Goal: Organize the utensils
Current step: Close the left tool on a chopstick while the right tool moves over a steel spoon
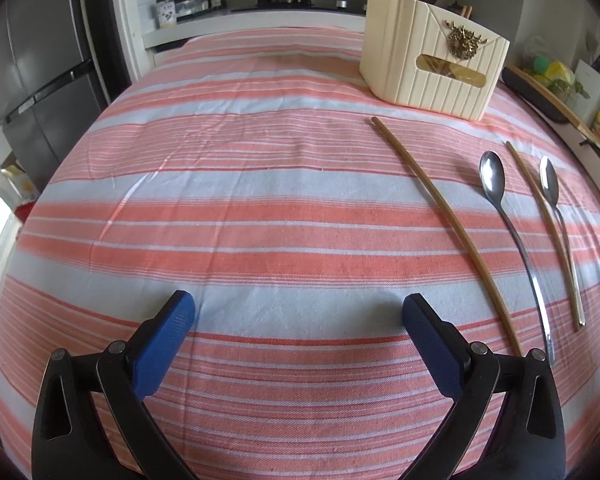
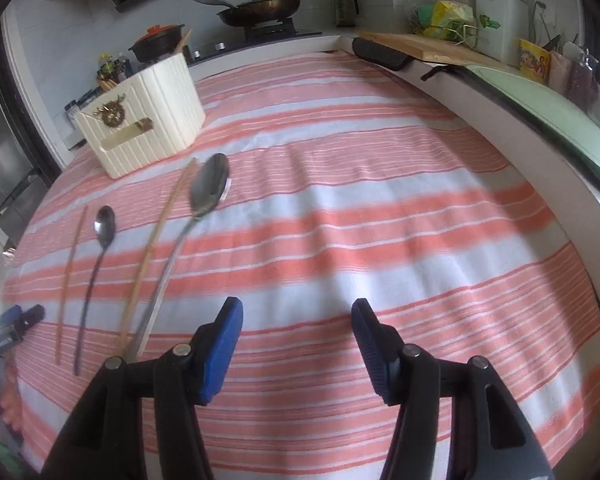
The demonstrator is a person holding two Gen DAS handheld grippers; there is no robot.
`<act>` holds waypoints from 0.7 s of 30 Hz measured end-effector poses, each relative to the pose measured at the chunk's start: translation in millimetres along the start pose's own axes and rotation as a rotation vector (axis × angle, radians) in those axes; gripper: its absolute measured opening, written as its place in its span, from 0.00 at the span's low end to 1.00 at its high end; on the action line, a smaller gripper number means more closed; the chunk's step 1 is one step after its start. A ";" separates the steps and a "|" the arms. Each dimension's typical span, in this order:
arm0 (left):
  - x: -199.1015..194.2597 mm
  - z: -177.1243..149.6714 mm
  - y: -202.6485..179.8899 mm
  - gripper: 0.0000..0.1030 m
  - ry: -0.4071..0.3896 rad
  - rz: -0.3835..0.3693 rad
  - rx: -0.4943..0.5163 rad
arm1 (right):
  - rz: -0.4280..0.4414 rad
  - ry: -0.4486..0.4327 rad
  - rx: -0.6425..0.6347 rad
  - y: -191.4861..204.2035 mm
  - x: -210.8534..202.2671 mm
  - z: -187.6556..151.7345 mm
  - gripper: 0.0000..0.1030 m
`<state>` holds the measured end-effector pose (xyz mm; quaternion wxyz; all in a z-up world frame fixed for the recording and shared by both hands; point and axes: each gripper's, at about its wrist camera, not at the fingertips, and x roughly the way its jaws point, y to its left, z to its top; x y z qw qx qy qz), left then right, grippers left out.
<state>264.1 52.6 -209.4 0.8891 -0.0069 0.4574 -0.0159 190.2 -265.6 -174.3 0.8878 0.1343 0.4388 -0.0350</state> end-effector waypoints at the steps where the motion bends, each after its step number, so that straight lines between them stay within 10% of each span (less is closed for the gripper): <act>1: 0.0 0.0 0.0 0.99 0.000 0.000 0.000 | 0.032 0.010 -0.008 10.7 1.3 5.5 0.56; 13: -0.1 0.6 -0.2 0.99 0.000 0.000 0.000 | 0.011 0.092 -0.165 89.9 69.6 41.0 0.15; 21: 0.3 0.7 0.1 0.99 0.001 0.000 0.001 | -0.127 0.069 -0.119 52.5 58.9 37.8 0.07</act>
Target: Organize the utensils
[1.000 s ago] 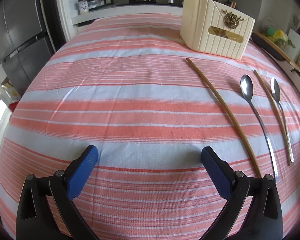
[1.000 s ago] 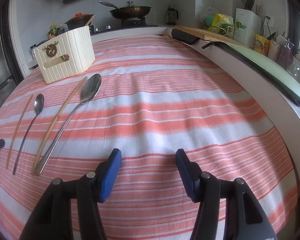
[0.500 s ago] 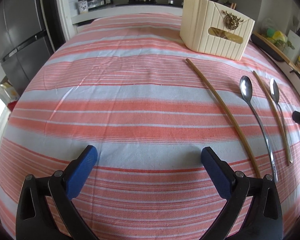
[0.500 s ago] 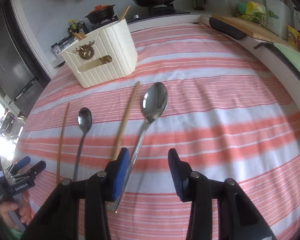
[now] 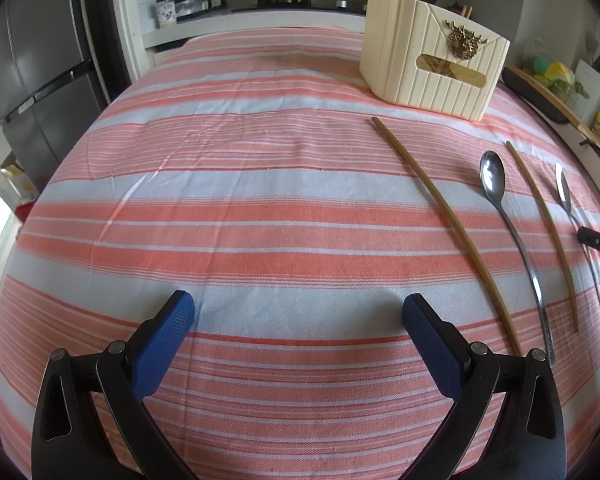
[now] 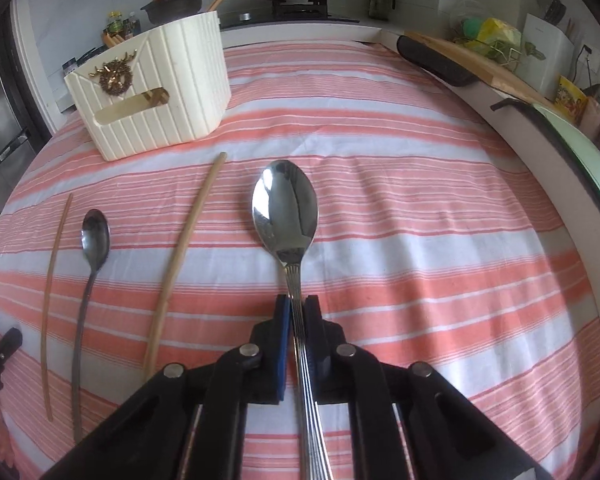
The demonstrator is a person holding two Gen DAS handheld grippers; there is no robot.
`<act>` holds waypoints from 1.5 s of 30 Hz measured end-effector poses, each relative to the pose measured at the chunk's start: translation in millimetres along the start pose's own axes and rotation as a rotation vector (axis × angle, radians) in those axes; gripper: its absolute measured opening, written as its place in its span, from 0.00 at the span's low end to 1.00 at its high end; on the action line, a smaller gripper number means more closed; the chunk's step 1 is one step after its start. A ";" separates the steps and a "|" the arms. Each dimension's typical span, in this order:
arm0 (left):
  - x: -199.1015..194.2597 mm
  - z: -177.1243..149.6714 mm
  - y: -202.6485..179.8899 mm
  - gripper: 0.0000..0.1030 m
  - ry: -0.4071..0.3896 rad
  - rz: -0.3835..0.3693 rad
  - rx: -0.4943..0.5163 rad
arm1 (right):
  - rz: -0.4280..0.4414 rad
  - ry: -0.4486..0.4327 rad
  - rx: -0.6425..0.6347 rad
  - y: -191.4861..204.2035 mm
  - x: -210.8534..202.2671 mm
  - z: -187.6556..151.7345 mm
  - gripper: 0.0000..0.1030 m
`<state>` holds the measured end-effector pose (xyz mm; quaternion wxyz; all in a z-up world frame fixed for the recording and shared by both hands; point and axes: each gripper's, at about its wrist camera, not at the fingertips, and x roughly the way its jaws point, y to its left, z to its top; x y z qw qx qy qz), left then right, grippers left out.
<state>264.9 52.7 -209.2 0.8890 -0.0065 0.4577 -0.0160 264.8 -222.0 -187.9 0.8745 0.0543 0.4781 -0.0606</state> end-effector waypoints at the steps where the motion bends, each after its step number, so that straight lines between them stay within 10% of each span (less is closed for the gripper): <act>1: 0.0 0.0 -0.4 0.99 0.000 0.001 0.000 | -0.008 -0.003 0.001 -4.8 -1.0 -2.4 0.07; 5: 0.2 0.1 -0.6 0.99 -0.001 0.000 -0.003 | 0.037 -0.038 -0.014 -14.5 -5.3 -11.4 0.14; 8: -3.5 1.6 3.2 0.99 -0.010 -0.019 -0.029 | 0.054 -0.056 -0.048 -15.0 -11.0 -18.3 0.44; 14: -25.9 19.6 -17.8 0.99 -0.045 -0.168 -0.107 | 0.065 -0.092 -0.055 -19.3 -12.1 -26.8 0.45; 18: -12.6 36.6 -64.2 0.98 -0.034 -0.091 -0.003 | 0.049 -0.092 -0.059 -17.7 -10.6 -26.7 0.46; 24: 18.3 38.3 -89.2 0.60 0.023 0.013 0.076 | 0.050 -0.093 -0.056 -17.8 -10.8 -27.4 0.46; 27: 13.6 36.9 -87.8 0.09 0.010 0.017 0.080 | 0.048 -0.093 -0.055 -17.3 -10.6 -27.2 0.46; 31: 6.5 29.9 -67.1 0.03 0.010 0.023 0.013 | 0.051 -0.093 -0.053 -17.1 -10.4 -26.9 0.46; 40: -32.6 -17.7 -5.9 0.07 0.026 0.007 -0.101 | 0.056 -0.094 -0.048 -18.2 -10.2 -26.8 0.46; 43: -38.3 -25.0 -2.6 0.62 0.030 -0.079 -0.104 | 0.037 -0.094 -0.062 -15.6 -10.4 -26.8 0.46; 45: -42.9 -24.4 -3.2 0.77 0.019 -0.067 -0.090 | 0.043 -0.095 -0.064 -15.3 -12.2 -27.5 0.48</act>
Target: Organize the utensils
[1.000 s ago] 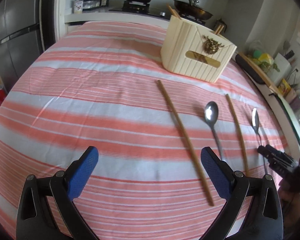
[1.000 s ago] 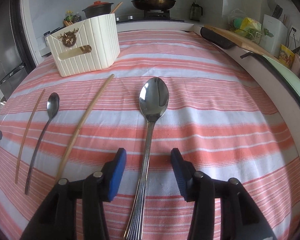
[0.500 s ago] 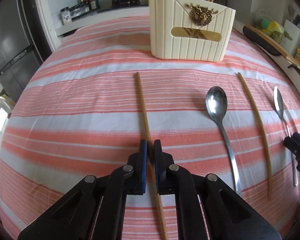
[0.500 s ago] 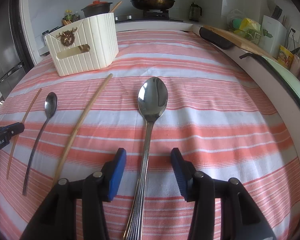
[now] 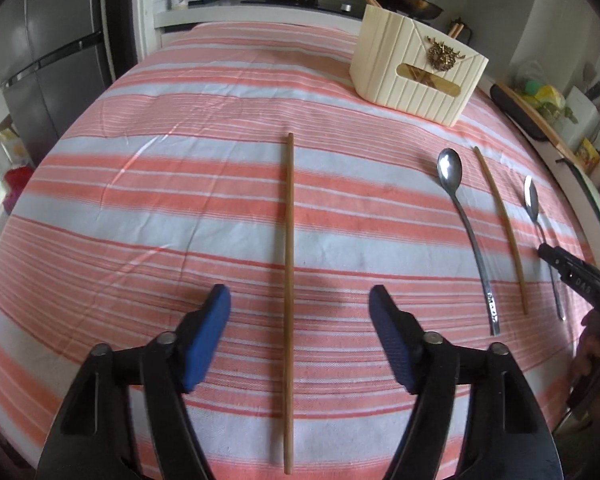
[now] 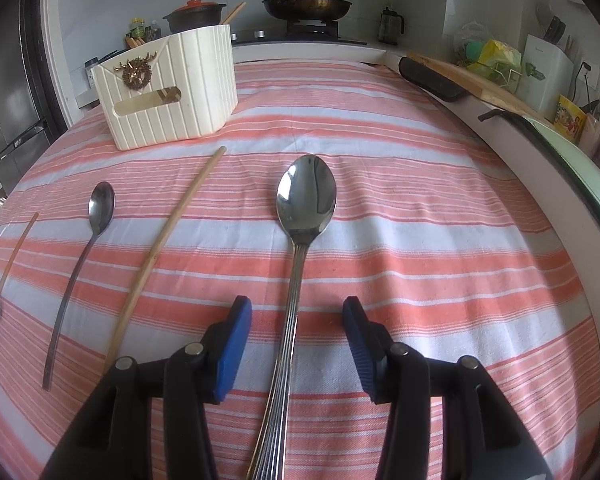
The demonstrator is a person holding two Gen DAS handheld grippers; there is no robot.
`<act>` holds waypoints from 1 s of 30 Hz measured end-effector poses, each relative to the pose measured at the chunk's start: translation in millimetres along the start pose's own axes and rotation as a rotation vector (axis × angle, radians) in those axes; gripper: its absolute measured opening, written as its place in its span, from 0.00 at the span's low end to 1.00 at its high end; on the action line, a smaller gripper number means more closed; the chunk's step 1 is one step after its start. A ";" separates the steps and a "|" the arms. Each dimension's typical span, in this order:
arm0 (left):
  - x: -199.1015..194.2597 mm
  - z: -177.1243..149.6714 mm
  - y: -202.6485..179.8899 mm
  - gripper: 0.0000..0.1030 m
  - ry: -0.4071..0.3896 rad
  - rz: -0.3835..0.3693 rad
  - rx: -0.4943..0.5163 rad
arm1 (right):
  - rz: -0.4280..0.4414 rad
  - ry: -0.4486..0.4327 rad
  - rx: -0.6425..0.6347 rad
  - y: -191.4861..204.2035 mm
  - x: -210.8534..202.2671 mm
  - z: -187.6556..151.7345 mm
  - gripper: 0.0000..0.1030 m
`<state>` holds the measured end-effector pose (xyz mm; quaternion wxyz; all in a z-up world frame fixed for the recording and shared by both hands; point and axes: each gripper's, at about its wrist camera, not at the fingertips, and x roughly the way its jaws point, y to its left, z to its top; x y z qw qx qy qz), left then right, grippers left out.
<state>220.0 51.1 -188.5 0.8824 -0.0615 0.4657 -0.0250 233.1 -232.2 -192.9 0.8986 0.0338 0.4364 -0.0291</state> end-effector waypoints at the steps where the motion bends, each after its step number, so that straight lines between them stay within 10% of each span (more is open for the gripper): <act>1: -1.3 1.2 -0.6 0.78 -0.001 0.009 0.018 | 0.018 0.001 0.006 -1.1 -2.7 -0.7 0.48; 16: 13.8 38.3 14.3 0.82 0.083 0.022 0.123 | 0.074 0.113 -0.003 -24.1 -40.3 12.9 0.55; 30: 40.9 51.5 24.4 0.83 0.115 0.010 0.116 | 0.031 0.154 0.039 -2.7 14.4 32.5 0.55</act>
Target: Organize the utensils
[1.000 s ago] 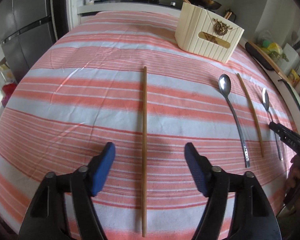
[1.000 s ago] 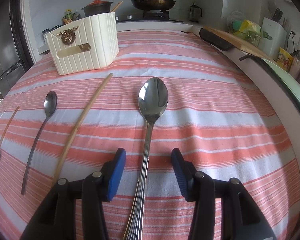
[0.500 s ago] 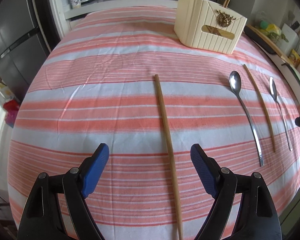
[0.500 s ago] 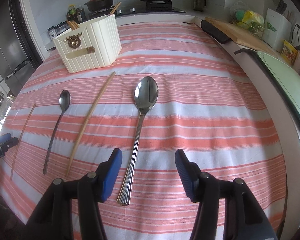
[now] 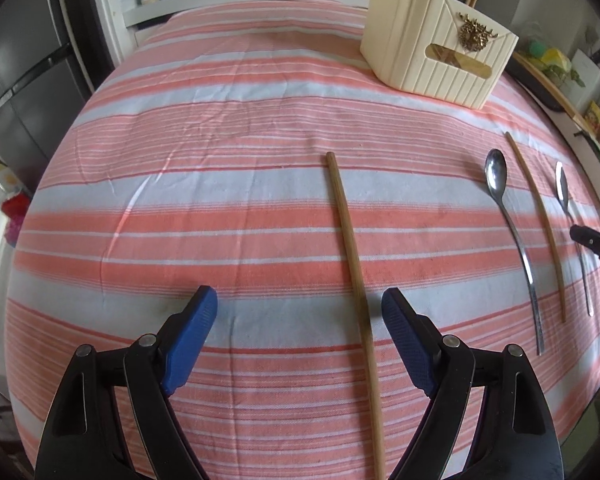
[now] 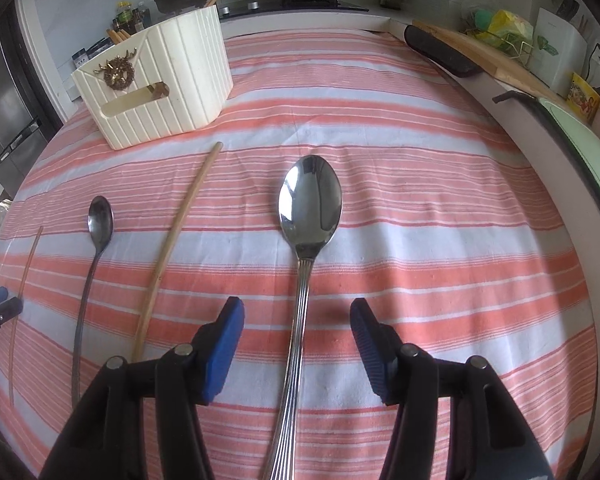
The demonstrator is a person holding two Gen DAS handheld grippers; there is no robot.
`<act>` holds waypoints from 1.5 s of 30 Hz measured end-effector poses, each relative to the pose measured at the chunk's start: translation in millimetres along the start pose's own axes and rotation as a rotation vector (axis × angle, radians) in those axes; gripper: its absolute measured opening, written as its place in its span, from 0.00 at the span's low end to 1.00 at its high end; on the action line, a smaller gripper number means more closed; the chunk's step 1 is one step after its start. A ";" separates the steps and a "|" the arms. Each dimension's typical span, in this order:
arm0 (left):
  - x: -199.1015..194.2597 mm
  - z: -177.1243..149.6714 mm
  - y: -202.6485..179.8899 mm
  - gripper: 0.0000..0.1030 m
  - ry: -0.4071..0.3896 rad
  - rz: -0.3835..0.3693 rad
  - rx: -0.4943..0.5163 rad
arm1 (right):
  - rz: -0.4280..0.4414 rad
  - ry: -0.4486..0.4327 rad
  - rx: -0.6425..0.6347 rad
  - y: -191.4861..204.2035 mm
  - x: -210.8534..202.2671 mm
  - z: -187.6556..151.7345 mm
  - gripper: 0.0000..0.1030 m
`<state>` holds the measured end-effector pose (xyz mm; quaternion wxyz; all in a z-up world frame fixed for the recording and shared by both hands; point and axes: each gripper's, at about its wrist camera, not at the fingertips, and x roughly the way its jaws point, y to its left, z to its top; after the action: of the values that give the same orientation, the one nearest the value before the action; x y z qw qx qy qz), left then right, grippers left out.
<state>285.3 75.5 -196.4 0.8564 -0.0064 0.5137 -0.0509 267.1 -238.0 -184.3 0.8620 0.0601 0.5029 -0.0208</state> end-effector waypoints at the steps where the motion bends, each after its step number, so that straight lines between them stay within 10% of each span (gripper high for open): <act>1: 1.4 2.0 0.8 0.83 0.003 -0.003 -0.001 | -0.006 0.002 -0.004 1.0 4.1 2.1 0.55; 14: 26.8 38.2 -28.0 0.76 0.021 0.028 0.068 | -0.036 -0.046 -0.032 5.3 35.9 43.7 0.64; 18: 23.9 39.1 -28.3 0.43 0.001 0.032 0.062 | -0.064 -0.070 -0.019 3.8 37.1 46.8 0.41; 20: 21.6 38.0 -28.2 0.12 -0.016 0.041 0.065 | -0.053 -0.078 -0.007 1.1 37.2 47.3 0.41; 22: 19.8 37.0 -25.4 0.06 -0.026 0.042 0.051 | -0.027 -0.096 -0.003 -0.1 35.1 46.9 0.41; 45: -147.8 32.6 -2.4 0.04 -0.404 -0.112 -0.065 | 0.177 -0.562 -0.153 17.9 -159.2 -6.8 0.40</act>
<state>244.8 85.7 -50.9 0.9371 -0.0728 0.3319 -0.0796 184.4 -223.3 -47.7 0.9678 0.0304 0.2378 0.0768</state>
